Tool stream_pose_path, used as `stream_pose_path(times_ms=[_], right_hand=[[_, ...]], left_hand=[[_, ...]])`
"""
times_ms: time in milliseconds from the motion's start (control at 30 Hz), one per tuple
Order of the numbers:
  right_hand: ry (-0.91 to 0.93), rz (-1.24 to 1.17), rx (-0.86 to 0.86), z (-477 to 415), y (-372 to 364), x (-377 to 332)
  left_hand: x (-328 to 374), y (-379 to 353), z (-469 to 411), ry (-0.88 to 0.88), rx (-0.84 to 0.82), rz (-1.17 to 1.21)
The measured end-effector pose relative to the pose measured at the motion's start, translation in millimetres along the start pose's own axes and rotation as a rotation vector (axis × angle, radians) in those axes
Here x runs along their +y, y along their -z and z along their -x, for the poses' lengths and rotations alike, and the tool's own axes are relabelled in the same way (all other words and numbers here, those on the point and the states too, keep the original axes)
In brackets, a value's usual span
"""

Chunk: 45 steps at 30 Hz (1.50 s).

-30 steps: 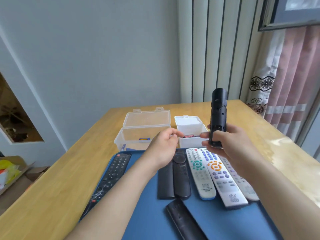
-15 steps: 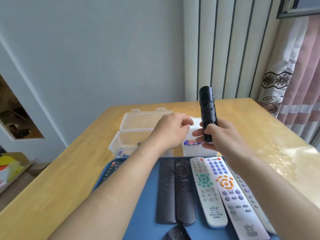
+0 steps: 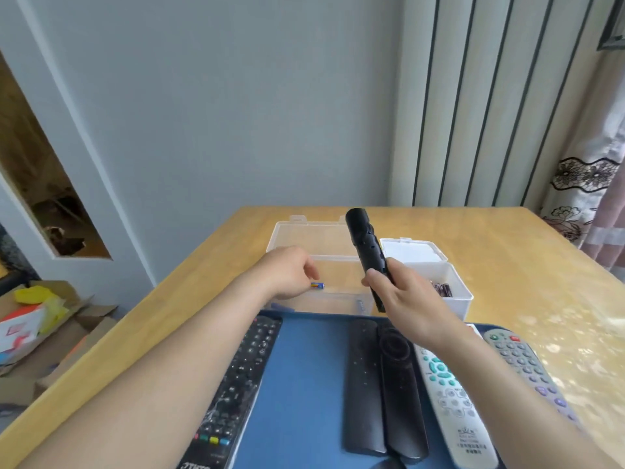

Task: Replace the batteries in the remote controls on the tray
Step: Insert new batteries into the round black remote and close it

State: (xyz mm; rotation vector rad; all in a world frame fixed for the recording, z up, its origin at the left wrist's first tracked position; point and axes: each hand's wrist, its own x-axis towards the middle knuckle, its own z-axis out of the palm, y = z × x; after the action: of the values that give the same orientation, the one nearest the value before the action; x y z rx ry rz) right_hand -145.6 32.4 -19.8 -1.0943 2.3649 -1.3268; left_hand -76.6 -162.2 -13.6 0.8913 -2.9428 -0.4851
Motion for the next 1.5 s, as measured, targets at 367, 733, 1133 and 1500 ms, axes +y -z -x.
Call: stream_pose_path(times_ms=[367, 733, 1133, 1500], right_hand=[[0.038, -0.05, 0.054, 3.9, 0.2, 9.4], [-0.001, -0.202, 0.137, 2.6, -0.7, 16.9], [0.013, -0.205, 0.091, 0.8, 0.4, 19.1], [-0.168, -0.866, 0.066, 6.7, 4.9, -3.8]], left_hand=[[28.9, -1.5, -21.0, -0.016, -0.19, -0.146], [60.9, -11.0, -28.9, -0.07, -0.392, 0.046], [30.7, 0.3, -17.5, -0.048, -0.383, 0.179], [43.8, 3.6, 49.0, -0.097, 0.131, 1.151]])
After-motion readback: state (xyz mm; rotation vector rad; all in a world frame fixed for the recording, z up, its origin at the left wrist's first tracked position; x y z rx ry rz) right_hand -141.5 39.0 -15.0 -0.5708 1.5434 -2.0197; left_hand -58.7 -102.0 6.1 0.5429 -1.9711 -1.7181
